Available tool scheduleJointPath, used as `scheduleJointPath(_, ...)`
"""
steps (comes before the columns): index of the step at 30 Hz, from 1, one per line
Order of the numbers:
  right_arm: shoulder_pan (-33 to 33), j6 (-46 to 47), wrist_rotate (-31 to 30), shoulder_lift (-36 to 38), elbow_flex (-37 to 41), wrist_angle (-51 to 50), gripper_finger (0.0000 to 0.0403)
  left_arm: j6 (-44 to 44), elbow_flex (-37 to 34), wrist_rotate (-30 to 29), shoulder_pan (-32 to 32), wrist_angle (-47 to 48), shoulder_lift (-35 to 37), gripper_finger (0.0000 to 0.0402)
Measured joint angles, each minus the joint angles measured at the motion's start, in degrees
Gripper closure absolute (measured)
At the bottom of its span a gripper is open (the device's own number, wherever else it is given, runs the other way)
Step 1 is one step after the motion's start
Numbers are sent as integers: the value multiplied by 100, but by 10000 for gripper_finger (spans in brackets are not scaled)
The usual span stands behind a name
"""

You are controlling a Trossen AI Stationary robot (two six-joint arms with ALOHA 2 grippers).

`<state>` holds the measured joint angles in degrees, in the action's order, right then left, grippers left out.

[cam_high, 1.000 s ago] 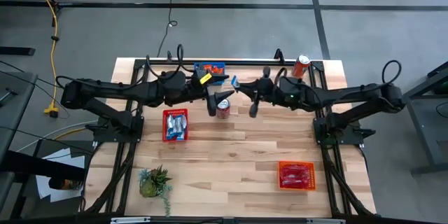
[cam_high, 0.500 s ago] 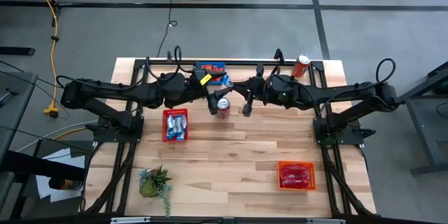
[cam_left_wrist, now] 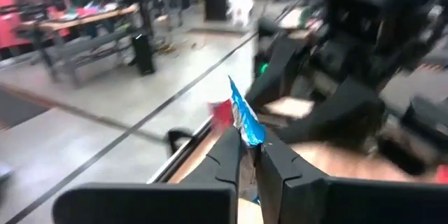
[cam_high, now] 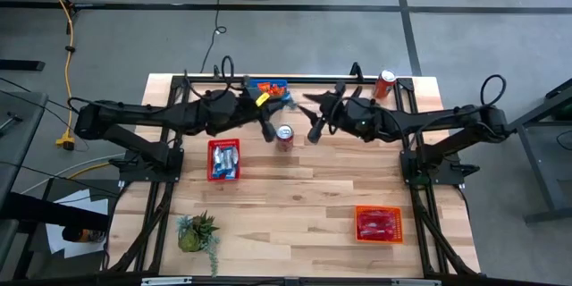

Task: Sort candy
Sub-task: Put the white chocolate into the red bin

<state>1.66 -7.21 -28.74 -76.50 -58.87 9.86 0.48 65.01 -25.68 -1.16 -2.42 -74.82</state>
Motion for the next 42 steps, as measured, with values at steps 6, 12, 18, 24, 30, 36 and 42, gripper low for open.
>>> scheduleJointPath(6,-107,-144,-1394,247,-7,-1047,172,-355,-2,-775,-218,2001,839,399)
scheduleJointPath(12,-91,818,-1284,459,-2,-2590,156,-2649,-127,-804,-453,4808,1518,400)
scheduleJointPath(18,-91,1662,-1261,466,-2,-3860,155,-5122,-1324,196,-166,5114,2052,401)
scheduleJointPath(24,-91,2276,-1112,466,0,-4613,155,-7457,-2660,1140,626,3992,2166,401)
scheduleJointPath(30,-95,2642,-985,464,93,-4738,155,-8567,-2889,1027,1323,4197,2172,402)
scheduleJointPath(36,-95,2672,-943,464,315,-4441,155,-8376,-2894,998,1383,4573,1945,402)
scheduleJointPath(42,-95,2669,-780,464,345,-4270,155,-8075,-2894,999,1339,4578,1656,375)
